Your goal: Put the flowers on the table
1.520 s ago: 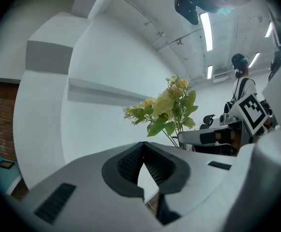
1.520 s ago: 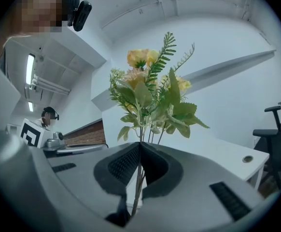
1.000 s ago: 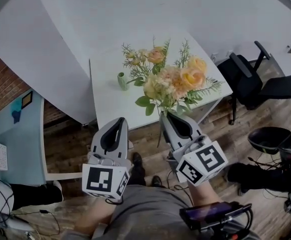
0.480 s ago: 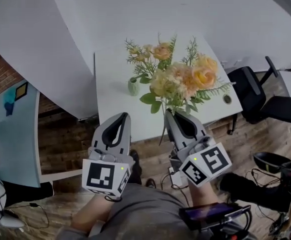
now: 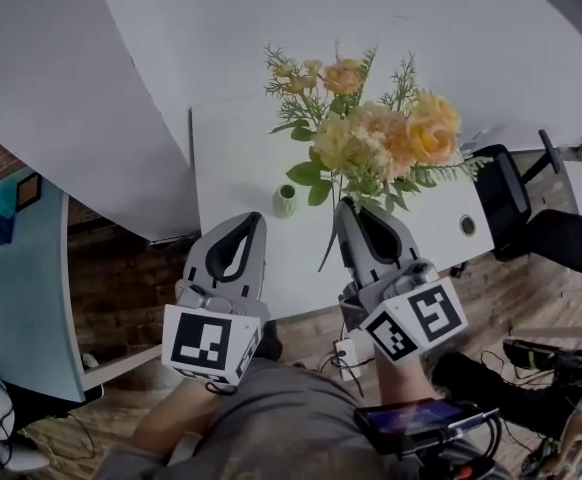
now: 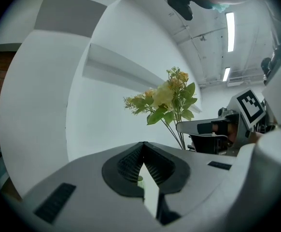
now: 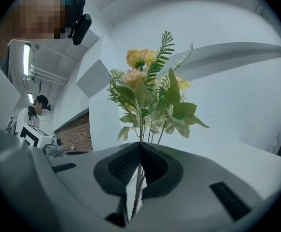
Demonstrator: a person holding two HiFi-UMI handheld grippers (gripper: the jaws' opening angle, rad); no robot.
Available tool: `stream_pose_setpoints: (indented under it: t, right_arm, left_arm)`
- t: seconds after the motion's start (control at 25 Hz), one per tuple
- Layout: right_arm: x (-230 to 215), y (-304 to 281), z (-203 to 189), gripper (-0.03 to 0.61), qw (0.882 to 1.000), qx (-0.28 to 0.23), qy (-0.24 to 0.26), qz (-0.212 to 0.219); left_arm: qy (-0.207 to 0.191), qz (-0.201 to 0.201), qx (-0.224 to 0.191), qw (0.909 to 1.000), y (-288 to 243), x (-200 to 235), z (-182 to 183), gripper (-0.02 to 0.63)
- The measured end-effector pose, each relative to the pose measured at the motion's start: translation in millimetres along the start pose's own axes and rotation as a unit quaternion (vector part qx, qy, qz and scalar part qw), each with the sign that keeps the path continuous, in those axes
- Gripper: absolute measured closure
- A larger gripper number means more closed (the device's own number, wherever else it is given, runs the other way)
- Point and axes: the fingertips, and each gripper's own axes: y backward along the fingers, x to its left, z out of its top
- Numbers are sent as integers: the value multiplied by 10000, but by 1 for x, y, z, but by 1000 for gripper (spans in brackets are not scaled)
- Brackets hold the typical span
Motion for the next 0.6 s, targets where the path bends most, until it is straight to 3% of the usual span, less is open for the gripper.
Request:
stream_pose_setpoints:
  t: [0.36,0.6]
  right_arm:
    - [-2,-2,1,566,9998,-63,163,67]
    - [-3,-1,0,566,9999,-40,56,120]
  left_arm:
    - [-47,152,-78,9998,1,8,0,606]
    - [-20,245,101,9996,11,3,-6,606]
